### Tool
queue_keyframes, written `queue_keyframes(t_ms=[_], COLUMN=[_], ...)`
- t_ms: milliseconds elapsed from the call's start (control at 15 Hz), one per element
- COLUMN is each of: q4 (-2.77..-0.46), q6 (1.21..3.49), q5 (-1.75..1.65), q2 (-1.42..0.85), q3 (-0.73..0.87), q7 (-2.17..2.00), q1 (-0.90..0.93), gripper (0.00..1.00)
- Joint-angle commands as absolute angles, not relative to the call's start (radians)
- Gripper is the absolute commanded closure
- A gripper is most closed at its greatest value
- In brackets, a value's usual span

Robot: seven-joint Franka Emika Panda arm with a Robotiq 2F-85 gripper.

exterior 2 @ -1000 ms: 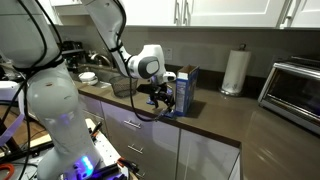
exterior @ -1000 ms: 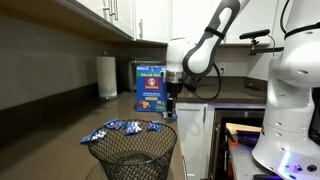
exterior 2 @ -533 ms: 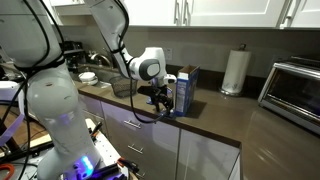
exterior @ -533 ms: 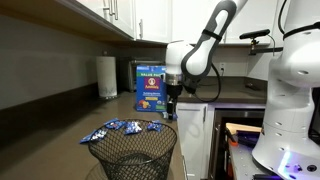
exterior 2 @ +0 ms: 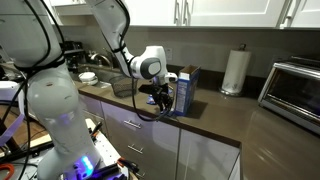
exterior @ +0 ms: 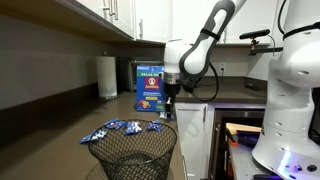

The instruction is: Put a blue sachet inside the box

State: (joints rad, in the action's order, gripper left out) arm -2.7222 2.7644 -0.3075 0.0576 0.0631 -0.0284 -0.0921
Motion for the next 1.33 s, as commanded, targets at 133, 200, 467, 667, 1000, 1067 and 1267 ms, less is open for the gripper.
queue_keyframes(t_ms=[133, 200, 467, 667, 1000, 1067, 1267], q4=[-2.734, -2.733, -2.728, -2.72, -2.701, -2.697, -2.682], q6=[2.751, 2.747, 2.742, 2.737, 2.739, 2.738, 2.74], q5=[-0.36, -0.361, -0.358, -0.356, -0.379, -0.378, -0.377], q2=[0.101, 0.105, 0.119, 0.12, 0.1, 0.095, 0.075], q3=[0.037, 0.031, 0.014, 0.007, 0.004, 0.005, 0.007], q7=[-0.063, -0.06, -0.051, -0.049, -0.065, -0.061, -0.054], q1=[-0.083, -0.082, -0.082, -0.084, -0.092, -0.091, -0.089], gripper=[0.82, 0.9, 0.98, 0.71, 0.43, 0.36, 0.17])
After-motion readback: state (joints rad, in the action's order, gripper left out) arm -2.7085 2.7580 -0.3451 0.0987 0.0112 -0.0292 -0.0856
